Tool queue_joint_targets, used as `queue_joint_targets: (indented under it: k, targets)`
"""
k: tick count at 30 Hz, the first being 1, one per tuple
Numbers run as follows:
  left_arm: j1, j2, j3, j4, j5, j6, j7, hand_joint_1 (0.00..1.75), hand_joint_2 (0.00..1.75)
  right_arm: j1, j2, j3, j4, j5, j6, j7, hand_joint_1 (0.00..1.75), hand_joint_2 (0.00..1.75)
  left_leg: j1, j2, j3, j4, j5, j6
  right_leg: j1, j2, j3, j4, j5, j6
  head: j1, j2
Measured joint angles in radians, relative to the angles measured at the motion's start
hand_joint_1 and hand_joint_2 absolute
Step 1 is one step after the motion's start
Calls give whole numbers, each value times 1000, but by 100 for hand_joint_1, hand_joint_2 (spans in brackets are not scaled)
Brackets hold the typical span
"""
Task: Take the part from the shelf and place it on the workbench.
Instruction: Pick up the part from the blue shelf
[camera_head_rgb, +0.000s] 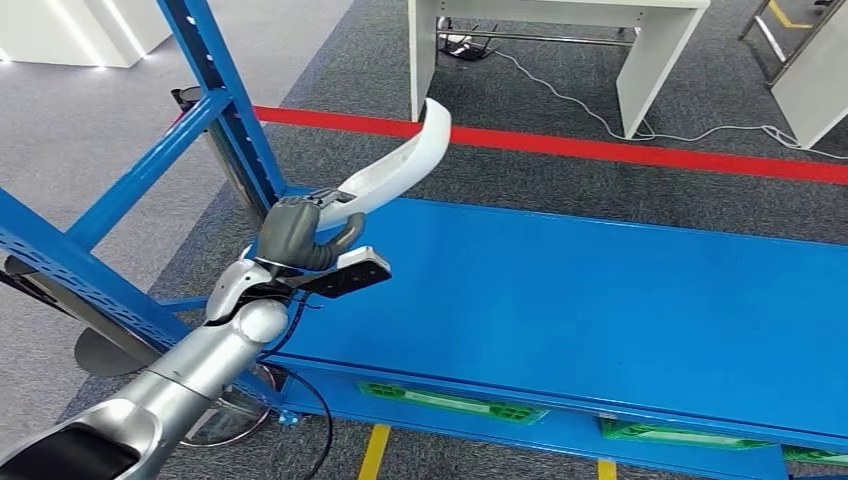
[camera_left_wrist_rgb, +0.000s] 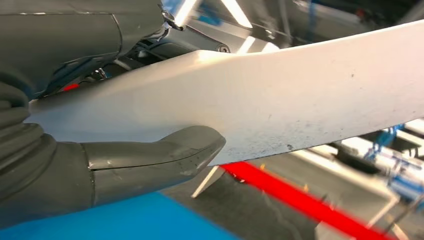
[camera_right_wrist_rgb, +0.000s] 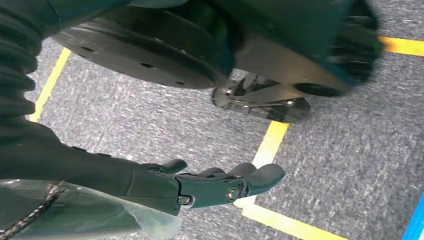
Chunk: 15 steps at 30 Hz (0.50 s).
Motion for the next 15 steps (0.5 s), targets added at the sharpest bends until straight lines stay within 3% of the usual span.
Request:
queue_joint_targets:
  k: [1,3,7,9,11,12,13,15]
  targets:
    - [6,-9,13,-16,27,4,-3,175,175,-1,0,-2,0,1,-1,0,0,175,-2,-1,1,1,-2,-2,1,0,34,-66,27,-4,0,0]
    - [17,-27,40,-47,85,7,-9,175,175,-3,1,-7,0,4,-4,0,0,175,-6,-1,-1,5,-4,-8,4,0,74,-141,43,-10,-1,0]
    - [35,-50,78,-91,140,9,-19,175,175,-1,4,-18,0,13,-9,0,0,175,-3,0,-9,23,-17,-26,2,1,83,-156,42,-25,-4,0]
    - [40,-56,89,-108,155,11,-27,175,175,-3,7,-21,0,16,-11,0,0,175,1,1,-45,109,-67,-39,-2,-1,87,-160,43,-32,-6,0]
    - [48,-63,97,-118,177,12,-34,175,175,-4,8,-24,0,18,-12,2,0,175,7,1,-104,237,-121,-48,-2,-1,89,-159,41,-35,-7,0]
    - [54,-68,101,-122,190,14,-37,175,175,-3,9,-26,0,18,-13,3,0,175,9,1,-124,275,-128,-50,-2,-1,90,-159,41,-36,-7,0]
    - [59,-73,103,-128,202,17,-39,175,175,-3,10,-29,0,18,-15,3,0,175,12,1,-127,278,-116,-51,-2,-1,90,-159,41,-35,-7,0]
    - [62,-83,106,-140,217,23,-42,175,175,-3,11,-33,0,18,-17,3,0,175,16,2,-83,181,-49,-51,-3,-1,94,-159,39,-32,-7,0]
